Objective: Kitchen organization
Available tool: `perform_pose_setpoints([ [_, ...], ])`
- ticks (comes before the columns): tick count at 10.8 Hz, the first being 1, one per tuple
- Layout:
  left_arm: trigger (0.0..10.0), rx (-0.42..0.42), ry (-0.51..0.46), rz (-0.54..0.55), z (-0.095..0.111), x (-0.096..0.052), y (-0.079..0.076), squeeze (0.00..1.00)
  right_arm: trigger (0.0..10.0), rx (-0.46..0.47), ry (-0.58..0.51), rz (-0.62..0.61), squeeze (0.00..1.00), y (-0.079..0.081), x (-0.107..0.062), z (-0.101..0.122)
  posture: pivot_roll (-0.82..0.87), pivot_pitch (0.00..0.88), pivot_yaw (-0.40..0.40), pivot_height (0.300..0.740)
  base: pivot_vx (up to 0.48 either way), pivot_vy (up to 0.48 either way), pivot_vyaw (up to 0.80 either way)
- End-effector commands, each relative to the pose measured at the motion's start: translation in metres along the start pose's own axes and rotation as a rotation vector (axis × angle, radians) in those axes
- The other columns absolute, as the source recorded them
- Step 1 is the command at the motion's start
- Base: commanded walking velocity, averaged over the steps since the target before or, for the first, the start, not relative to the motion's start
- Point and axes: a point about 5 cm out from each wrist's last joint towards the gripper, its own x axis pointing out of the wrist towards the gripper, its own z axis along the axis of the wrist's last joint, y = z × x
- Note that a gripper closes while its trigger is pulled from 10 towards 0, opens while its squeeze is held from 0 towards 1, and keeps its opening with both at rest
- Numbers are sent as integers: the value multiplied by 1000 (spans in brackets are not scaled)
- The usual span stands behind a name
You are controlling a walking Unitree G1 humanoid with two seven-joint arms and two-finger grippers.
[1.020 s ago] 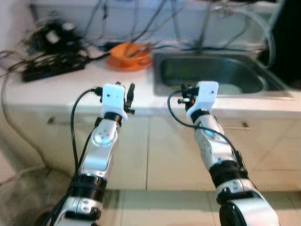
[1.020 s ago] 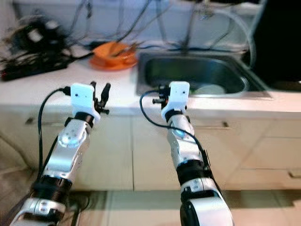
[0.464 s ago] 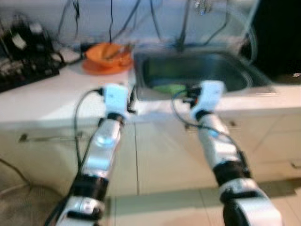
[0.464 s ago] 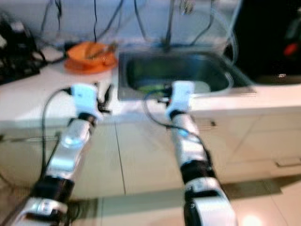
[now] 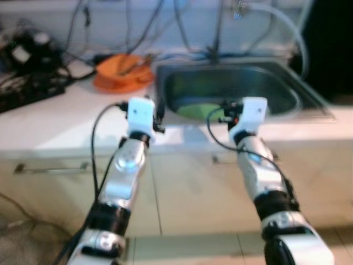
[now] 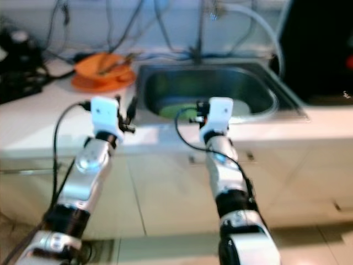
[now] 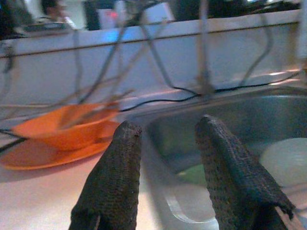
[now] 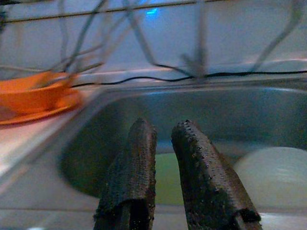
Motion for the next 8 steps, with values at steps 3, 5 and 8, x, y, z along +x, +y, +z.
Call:
perform_pose_setpoints([
  [3,10000,9,-4,37,1,0,10,0,10000,9,-17,44,0,12,3,5,169,12,13,740,328,0,267],
  [5,10000,10,-4,39,2,0,11,0,10000,5,-14,44,0,12,3,5,169,12,12,740,330,0,0],
  [8,10000,9,-8,38,2,0,10,0,10000,-8,-12,49,0,12,4,5,169,2,12,740,329,0,404],
])
